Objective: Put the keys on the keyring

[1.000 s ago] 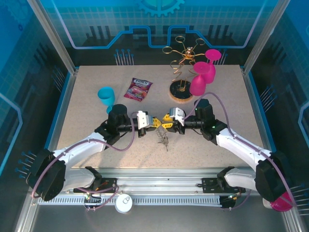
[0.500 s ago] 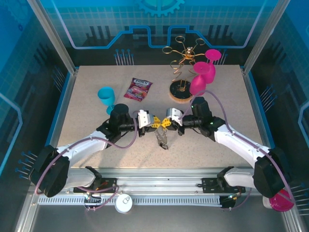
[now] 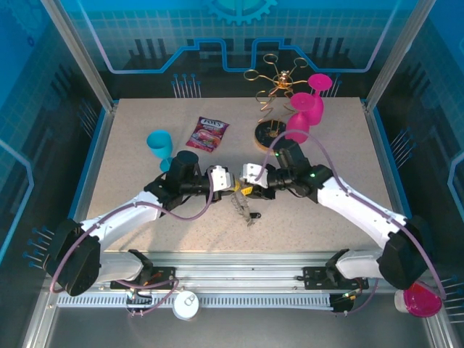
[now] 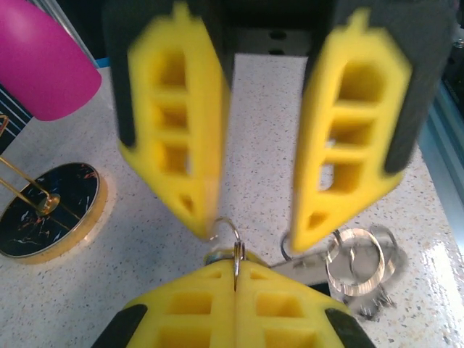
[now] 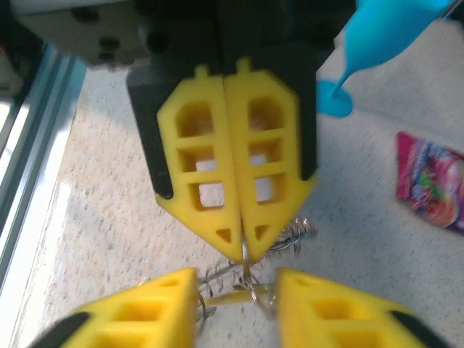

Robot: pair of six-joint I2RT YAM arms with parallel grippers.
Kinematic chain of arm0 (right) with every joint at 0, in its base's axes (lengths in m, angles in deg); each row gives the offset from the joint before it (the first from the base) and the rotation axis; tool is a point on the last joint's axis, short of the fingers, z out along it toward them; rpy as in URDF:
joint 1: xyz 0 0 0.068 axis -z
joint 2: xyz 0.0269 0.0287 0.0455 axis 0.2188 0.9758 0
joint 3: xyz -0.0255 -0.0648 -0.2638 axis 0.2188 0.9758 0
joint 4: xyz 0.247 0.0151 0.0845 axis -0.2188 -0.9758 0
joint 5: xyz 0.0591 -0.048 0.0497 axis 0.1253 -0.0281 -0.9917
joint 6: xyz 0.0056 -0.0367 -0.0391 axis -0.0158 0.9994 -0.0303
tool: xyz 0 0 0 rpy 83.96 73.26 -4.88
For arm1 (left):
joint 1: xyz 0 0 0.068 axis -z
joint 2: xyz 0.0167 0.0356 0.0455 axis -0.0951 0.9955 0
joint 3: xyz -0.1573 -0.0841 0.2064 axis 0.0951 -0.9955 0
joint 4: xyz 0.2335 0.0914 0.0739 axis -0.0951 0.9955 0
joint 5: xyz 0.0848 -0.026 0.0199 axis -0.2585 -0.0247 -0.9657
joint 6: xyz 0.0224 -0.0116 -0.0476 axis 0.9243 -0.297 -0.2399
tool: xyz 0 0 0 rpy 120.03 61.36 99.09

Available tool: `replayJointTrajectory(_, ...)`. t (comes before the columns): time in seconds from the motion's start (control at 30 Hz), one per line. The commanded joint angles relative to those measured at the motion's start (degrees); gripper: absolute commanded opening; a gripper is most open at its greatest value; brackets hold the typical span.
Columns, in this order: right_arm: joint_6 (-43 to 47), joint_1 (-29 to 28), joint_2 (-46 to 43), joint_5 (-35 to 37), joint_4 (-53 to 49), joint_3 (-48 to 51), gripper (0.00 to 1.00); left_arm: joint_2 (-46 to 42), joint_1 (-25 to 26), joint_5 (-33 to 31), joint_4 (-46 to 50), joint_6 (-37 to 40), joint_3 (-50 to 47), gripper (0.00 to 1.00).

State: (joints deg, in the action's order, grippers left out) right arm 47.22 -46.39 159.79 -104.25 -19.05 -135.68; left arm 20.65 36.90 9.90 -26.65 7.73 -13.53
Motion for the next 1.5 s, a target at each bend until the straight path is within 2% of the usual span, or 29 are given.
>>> replayJointTrajectory(0.0,-6.74,3.39,-5.71,-5.44,14.90,8.06,0.46,-2.42,-1.16,4.08,-7.78,-2.36,-3.24,0.00)
replayJointTrajectory(0.13,-3.59,3.00,-6.52,-2.01,17.56,12.50,0.46,-2.60,-1.89,7.03,-15.82,-4.63,-6.52,0.00)
replayJointTrajectory(0.27,-0.86,0.25,-5.55,-0.60,16.00,11.98,0.47,-2.15,-2.37,8.74,-18.11,-5.95,-6.98,0.00)
replayJointTrajectory(0.43,0.74,-1.26,-5.50,2.29,17.56,11.59,0.49,-2.28,-2.50,11.24,-16.47,-5.03,-6.82,0.00)
replayJointTrajectory(0.7,12.16,-5.65,-6.55,11.31,12.22,8.85,0.49,-2.59,-2.43,13.78,-11.16,-1.05,-5.63,0.00)
replayJointTrajectory(0.87,22.63,-9.05,-8.65,15.78,9.81,9.88,0.44,-3.16,-2.26,13.28,-4.72,3.63,-4.54,0.00)
replayJointTrajectory(1.03,27.83,-11.08,-8.62,17.40,10.35,10.50,0.40,-2.72,-2.15,13.34,-2.34,5.62,-3.73,0.00)
replayJointTrajectory(1.27,30.36,-12.14,-5.64,18.99,10.43,9.83,0.33,-2.38,-1.82,14.09,-1.09,6.22,-3.03,0.00)
replayJointTrajectory(1.47,30.86,-12.71,-4.37,19.94,11.40,9.30,0.22,-2.40,-1.87,14.06,-0.55,6.17,-2.76,0.00)
